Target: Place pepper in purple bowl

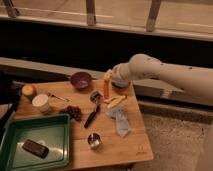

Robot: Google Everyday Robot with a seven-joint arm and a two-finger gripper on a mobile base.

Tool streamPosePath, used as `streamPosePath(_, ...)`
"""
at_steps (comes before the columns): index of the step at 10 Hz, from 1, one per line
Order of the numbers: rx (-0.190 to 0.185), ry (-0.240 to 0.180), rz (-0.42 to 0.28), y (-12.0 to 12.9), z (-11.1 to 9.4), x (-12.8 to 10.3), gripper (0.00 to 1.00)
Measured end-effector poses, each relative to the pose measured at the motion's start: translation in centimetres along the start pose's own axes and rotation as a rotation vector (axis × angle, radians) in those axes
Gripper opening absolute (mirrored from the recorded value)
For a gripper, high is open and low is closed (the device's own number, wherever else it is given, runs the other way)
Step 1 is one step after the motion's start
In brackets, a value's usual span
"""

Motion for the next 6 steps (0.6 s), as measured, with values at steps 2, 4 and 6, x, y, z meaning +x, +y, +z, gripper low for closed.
streamPosePath(2,-0.069,-0.010,-0.014,2.9,3.4,-1.5,0.00)
streamPosePath(4,-0.150,-0.030,-0.014,5.1,6.4,-3.4,0.00)
streamPosePath(6,-0.199,-0.046,-0.007,6.2,8.0,-4.5,0.00)
